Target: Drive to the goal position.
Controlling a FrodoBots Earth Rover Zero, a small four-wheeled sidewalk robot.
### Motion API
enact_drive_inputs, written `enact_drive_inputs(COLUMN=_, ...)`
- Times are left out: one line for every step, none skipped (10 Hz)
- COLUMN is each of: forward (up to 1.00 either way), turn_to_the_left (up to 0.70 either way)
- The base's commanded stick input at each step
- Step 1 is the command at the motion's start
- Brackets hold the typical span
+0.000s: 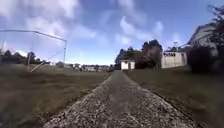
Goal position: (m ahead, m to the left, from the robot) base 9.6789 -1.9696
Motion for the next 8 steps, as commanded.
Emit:
enact_drive_inputs(forward=0.85, turn_to_the_left=0.00)
enact_drive_inputs(forward=0.85, turn_to_the_left=0.00)
enact_drive_inputs(forward=0.85, turn_to_the_left=0.00)
enact_drive_inputs(forward=0.85, turn_to_the_left=0.00)
enact_drive_inputs(forward=0.85, turn_to_the_left=0.00)
enact_drive_inputs(forward=0.85, turn_to_the_left=0.00)
enact_drive_inputs(forward=0.85, turn_to_the_left=0.00)
enact_drive_inputs(forward=0.85, turn_to_the_left=0.00)
